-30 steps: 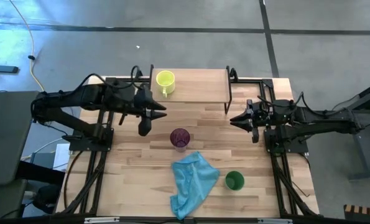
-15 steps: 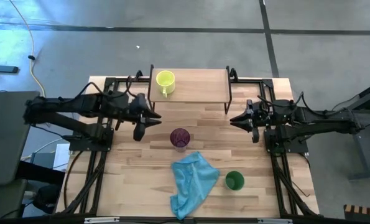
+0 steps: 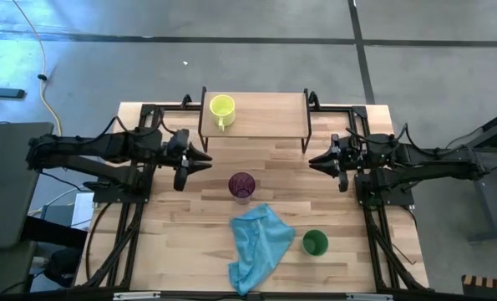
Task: Stack small to large cups/mugs on shelf
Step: Put the green cup on the shelf
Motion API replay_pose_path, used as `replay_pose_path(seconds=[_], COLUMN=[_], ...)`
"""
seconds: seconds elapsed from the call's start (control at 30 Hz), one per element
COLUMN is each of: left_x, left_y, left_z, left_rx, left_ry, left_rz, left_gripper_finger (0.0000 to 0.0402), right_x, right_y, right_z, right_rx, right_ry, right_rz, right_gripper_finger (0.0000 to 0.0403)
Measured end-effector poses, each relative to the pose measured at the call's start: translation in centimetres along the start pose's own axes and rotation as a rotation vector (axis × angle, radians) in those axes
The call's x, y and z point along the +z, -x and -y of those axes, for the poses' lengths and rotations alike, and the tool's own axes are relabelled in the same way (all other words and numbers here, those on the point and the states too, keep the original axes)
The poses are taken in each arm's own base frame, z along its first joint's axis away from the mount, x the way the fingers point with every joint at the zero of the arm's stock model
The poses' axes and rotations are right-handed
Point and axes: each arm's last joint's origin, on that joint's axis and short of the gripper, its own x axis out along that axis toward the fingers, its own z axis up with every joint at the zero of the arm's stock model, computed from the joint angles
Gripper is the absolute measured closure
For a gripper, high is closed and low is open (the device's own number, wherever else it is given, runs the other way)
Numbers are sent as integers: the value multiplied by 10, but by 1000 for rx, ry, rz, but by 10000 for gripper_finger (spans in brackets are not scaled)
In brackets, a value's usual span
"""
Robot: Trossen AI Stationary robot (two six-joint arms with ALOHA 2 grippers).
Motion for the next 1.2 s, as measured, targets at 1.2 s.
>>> replay_pose_path(seconds=[1.2], left_x=[-80], left_y=[6], left_z=[13], left_rx=[-53], left_ry=[-15], left_rz=[57], left_gripper_finger=[298], right_x=[-9], right_y=[1], right_z=[-9], right_rx=[240], right_ry=[-65], right_rz=[-151], right_gripper_finger=[346])
